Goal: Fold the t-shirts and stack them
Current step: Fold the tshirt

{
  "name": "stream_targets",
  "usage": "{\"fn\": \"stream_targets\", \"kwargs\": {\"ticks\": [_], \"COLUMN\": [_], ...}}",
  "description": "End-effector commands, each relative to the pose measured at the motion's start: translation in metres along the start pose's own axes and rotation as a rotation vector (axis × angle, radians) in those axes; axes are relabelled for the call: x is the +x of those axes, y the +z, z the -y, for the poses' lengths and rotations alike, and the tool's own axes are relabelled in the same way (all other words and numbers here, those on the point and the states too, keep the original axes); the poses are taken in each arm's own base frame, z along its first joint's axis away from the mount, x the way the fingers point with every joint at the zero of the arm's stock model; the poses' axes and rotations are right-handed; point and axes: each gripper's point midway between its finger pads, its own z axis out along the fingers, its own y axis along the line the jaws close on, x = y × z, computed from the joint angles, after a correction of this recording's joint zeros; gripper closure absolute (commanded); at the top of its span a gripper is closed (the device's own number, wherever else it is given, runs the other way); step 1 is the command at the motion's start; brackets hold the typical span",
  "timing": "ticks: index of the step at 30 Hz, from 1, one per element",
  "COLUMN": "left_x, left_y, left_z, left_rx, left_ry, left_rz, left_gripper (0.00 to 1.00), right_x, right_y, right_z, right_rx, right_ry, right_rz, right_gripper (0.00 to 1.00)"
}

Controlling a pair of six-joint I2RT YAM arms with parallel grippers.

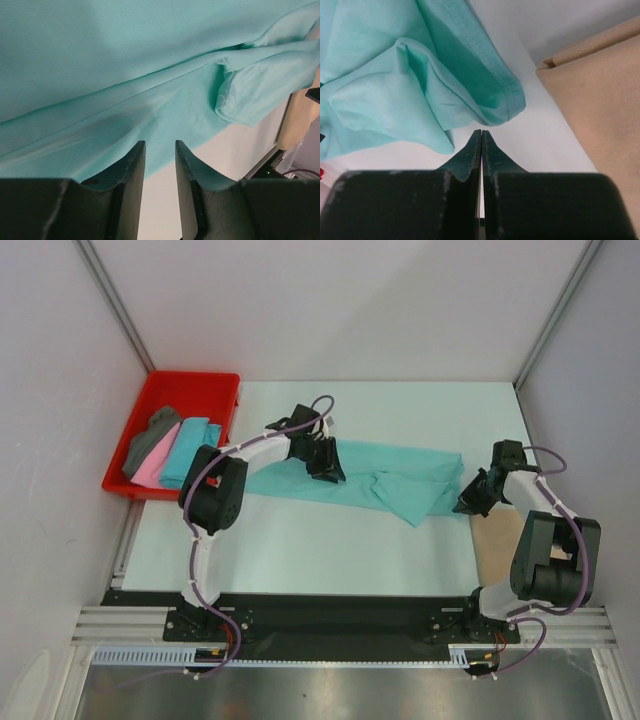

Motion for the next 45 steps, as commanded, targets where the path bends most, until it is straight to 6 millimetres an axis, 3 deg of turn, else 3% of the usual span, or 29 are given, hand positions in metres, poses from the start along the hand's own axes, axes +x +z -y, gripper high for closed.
{"fn": "stream_targets", "kwargs": {"ticks": [1,4,9,16,23,27,29,32,35,45], "left_x": [-0.003,0.002,0.001,0.011,0.015,0.006,0.003,0.002,0.003,0.0], "left_y": [0.0,0.003,0.002,-0.001,-0.004,-0.015,-0.021,-0.021,-0.021,-0.029], "left_z": [-0.003,-0.018,-0.029,-0.059,-0.066,-0.054,-0.048,-0.043,-0.039,-0.04], "left_rx": [-0.017,-0.041,-0.063,-0.116,-0.139,-0.12,-0.109,-0.089,-0.069,-0.089], "left_ry": [-0.001,-0.027,-0.035,-0.074,-0.045,-0.005,0.006,0.007,0.003,0.028], "left_rz": [-0.002,-0.024,-0.024,-0.039,-0.048,-0.012,0.001,0.001,-0.001,0.013], "left_gripper": [0.65,0.68,0.69,0.71,0.72,0.69,0.68,0.68,0.68,0.67], "right_x": [-0.006,-0.014,-0.025,-0.027,-0.016,-0.033,-0.045,-0.052,-0.048,-0.056], "right_y": [0.007,0.027,0.038,0.039,0.035,0.012,-0.004,-0.011,-0.009,0.0], "right_z": [0.002,0.008,0.015,0.035,0.041,0.021,0.001,-0.022,-0.041,-0.074], "right_rx": [0.018,0.046,0.081,0.159,0.178,0.127,0.062,-0.028,-0.099,-0.22], "right_ry": [0.018,0.021,0.031,0.021,-0.012,-0.071,-0.099,-0.094,-0.118,-0.17], "right_rz": [0.018,0.036,0.077,0.136,0.105,0.172,0.203,0.208,0.178,0.181], "right_gripper": [1.0,1.0,1.0,1.0,1.0,0.93,0.73,0.55,0.5,0.41]}}
